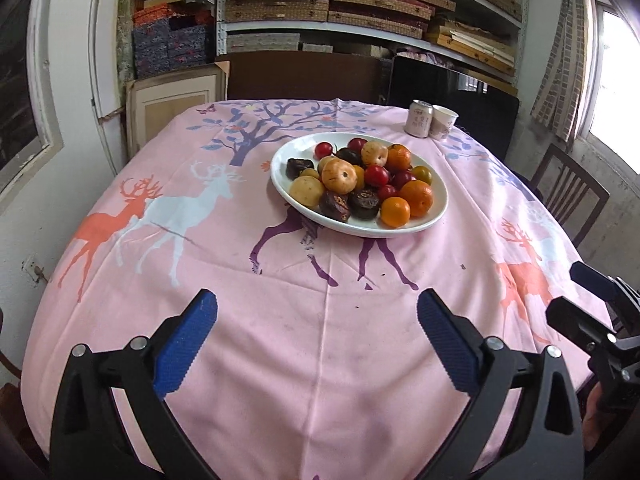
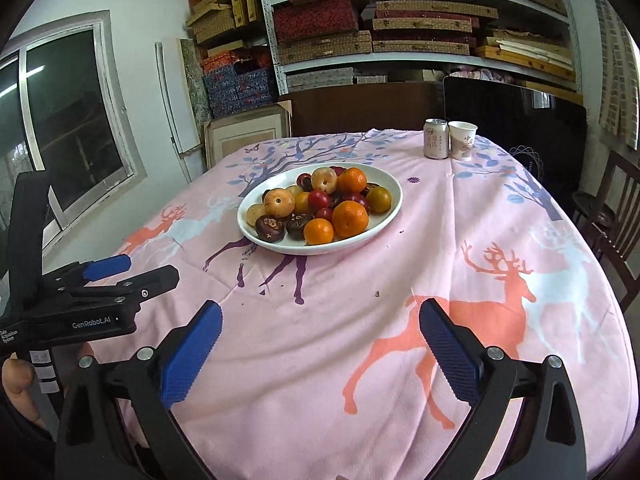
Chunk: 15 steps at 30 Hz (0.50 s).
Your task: Organize fruits
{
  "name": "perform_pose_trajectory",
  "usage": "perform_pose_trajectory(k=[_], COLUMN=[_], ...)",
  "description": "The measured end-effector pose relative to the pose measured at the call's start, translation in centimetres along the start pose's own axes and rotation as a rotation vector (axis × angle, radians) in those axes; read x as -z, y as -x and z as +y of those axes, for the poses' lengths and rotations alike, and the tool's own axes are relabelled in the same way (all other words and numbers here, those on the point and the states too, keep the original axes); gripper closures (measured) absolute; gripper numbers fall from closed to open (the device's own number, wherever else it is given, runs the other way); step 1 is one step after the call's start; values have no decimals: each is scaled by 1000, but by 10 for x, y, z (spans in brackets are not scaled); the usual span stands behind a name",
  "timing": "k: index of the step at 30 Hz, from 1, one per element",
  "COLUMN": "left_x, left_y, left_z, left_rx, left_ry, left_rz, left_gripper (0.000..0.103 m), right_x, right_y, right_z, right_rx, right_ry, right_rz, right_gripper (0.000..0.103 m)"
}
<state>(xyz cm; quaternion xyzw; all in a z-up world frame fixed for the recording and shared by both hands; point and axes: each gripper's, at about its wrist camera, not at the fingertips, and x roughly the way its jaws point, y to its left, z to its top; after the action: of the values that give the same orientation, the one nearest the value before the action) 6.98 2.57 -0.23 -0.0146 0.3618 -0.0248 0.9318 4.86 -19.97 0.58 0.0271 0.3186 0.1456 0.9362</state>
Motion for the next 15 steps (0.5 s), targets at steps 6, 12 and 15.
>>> perform_pose_trajectory(k=[6,12,15], left_x=[12,25,30], left_y=[31,61,71], left_z=[-12,-30,-39], left_rx=[-11,-20,-19], left_ry=[-22,-62,-92], left_rz=[-31,-62,-76], left_gripper=[5,5,5], right_x=[13,24,27], right_y=[36,62,71], right_z=[0,-3,-4], right_rx=[88,135,139], right_ry=[16,17,11], right_rz=[-59,-94,-100], right_gripper=[3,3,3])
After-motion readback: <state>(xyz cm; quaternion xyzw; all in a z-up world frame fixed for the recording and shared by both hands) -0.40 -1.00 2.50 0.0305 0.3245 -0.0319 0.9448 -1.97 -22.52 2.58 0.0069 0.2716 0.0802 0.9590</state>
